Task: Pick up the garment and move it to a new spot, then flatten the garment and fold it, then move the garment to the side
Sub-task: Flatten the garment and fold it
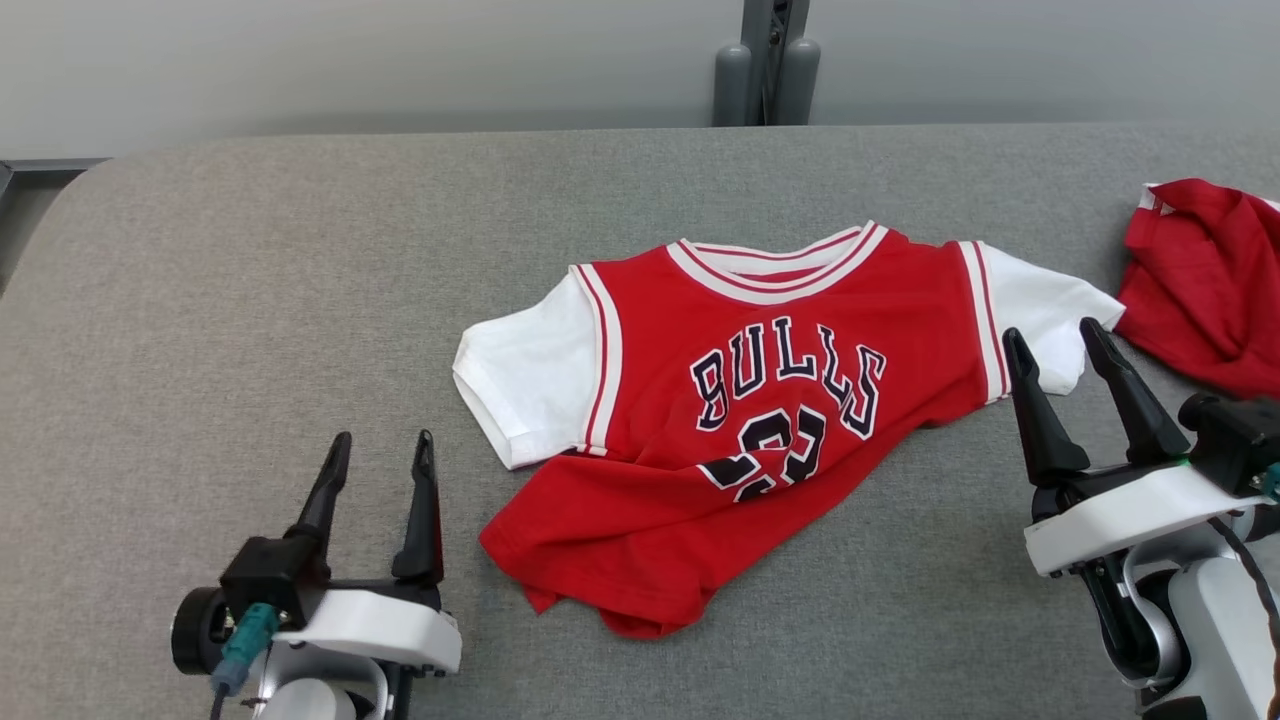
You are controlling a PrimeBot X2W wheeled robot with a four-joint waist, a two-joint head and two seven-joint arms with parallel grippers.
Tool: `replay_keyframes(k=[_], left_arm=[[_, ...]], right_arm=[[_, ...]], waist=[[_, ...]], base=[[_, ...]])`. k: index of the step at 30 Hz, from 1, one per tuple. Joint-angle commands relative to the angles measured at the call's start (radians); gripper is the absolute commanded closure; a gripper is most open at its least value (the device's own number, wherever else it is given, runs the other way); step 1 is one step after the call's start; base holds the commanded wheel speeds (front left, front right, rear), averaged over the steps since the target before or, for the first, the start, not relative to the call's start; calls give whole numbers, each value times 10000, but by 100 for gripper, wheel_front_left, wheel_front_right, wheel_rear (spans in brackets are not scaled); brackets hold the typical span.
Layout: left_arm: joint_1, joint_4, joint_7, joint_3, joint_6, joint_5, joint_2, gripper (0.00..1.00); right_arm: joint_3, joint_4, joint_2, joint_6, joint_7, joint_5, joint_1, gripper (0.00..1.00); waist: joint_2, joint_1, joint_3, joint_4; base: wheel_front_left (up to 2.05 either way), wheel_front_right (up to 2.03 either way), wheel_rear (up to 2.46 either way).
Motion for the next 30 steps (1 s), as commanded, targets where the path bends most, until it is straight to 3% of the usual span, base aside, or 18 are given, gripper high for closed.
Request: replay_keyframes(k=[1, 4, 9, 15, 17, 21, 25, 30], left_arm=[[-233, -28, -13, 146, -32, -152, 44, 0], [-598, -24, -13, 341, -191, -130, 29, 0], [-1941, 1476, 106, 136, -1062, -182, 221, 0], [-4358, 3030, 1660, -291, -1660, -437, 832, 0], [-5053, 3454, 2502, -354, -1751, -834, 976, 0], [-6342, 4133, 4879, -121, -1840, -2656, 1025, 0], [-7208, 4360, 7153, -295, -1830, -3859, 1650, 0], [-7786, 4661, 8999, -344, -1833, -4367, 2245, 0]], right_arm=[[-87, -126, -3, 2, 65, -71, 5, 0], [-197, -446, 154, 2, 229, -220, -44, 0], [-198, -721, 414, 2, 318, -348, -33, 0], [-69, -715, 670, 2, 181, -373, -196, 0], [-43, -653, 743, 2, 86, -333, -271, 0], [221, -535, 859, 2, -38, -298, -484, 0], [542, -312, 928, 2, -147, -180, -800, 0], [778, -48, 1012, 2, -342, -101, -1107, 0]], waist=[[-1, 0, 114, -112], [-1, 0, 308, -275], [-1, 0, 746, -694], [-1, 0, 1362, -1384], [-1, 0, 1545, -1579], [-1, 0, 1873, -1974], [-1, 0, 2115, -2275], [-1, 0, 2276, -2548]], base=[[0, 0, 0], [0, 0, 0], [0, 0, 0], [0, 0, 0], [0, 0, 0], [0, 0, 0], [0, 0, 0], [0, 0, 0]])
